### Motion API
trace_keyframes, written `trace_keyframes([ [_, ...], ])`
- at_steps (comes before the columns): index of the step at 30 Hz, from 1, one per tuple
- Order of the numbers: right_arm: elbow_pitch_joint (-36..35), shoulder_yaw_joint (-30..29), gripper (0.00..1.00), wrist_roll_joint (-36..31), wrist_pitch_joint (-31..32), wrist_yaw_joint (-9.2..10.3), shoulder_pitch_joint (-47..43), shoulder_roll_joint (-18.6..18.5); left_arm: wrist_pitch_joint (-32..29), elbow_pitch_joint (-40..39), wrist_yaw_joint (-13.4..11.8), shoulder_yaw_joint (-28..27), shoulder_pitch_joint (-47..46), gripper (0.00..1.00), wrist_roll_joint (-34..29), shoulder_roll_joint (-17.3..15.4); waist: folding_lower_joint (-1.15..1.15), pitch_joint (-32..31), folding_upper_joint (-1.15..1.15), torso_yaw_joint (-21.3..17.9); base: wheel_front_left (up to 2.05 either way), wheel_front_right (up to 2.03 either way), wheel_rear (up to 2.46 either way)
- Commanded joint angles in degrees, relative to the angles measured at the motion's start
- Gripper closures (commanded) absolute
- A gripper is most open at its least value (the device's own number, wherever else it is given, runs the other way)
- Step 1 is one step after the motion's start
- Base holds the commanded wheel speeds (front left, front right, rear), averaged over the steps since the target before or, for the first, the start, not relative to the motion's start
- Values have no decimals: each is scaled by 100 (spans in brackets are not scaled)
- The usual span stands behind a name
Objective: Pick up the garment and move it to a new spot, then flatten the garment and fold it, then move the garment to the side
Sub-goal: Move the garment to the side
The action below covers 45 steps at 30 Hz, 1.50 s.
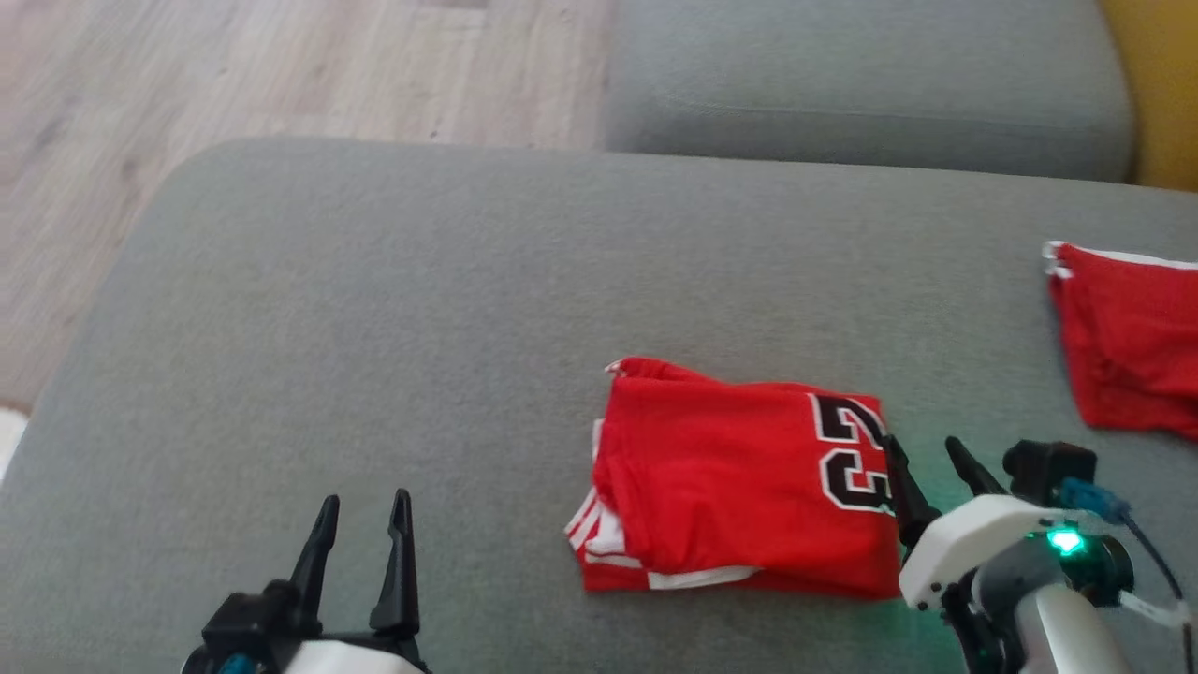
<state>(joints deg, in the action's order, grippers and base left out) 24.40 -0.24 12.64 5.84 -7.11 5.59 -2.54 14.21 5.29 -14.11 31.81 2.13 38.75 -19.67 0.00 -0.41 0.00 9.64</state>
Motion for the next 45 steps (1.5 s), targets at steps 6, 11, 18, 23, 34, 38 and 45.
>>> trace_keyframes([
  [6,363,81,0,-242,412,-37,399,-33,62,-161,-30,-340,-344,0,-67,-79,0,279,0,414,0,0,0],
  [11,561,151,0,-97,582,-37,390,-33,69,-177,-35,-462,-310,0,-83,-97,0,369,0,550,0,0,0],
  [18,544,343,100,55,350,-37,547,-33,73,-218,-17,-517,-300,0,-151,-98,0,465,0,387,0,0,0],
  [23,453,281,100,14,46,-37,792,-33,60,-269,-15,-465,-384,0,-232,-113,0,579,0,-74,0,0,0],
  [34,118,-44,100,-328,-200,-37,1225,-33,-87,-417,-35,-351,-701,0,-401,-184,0,1083,0,-1642,0,0,0],
  [38,36,-87,100,-389,-233,-37,1370,-33,-144,-393,3,-303,-892,0,-465,-209,0,1244,0,-2082,0,0,0],
  [45,-6,120,100,-399,-338,-37,1569,-33,-207,-339,25,-207,-1044,0,-519,-186,0,1243,0,-2408,0,0,0],
])
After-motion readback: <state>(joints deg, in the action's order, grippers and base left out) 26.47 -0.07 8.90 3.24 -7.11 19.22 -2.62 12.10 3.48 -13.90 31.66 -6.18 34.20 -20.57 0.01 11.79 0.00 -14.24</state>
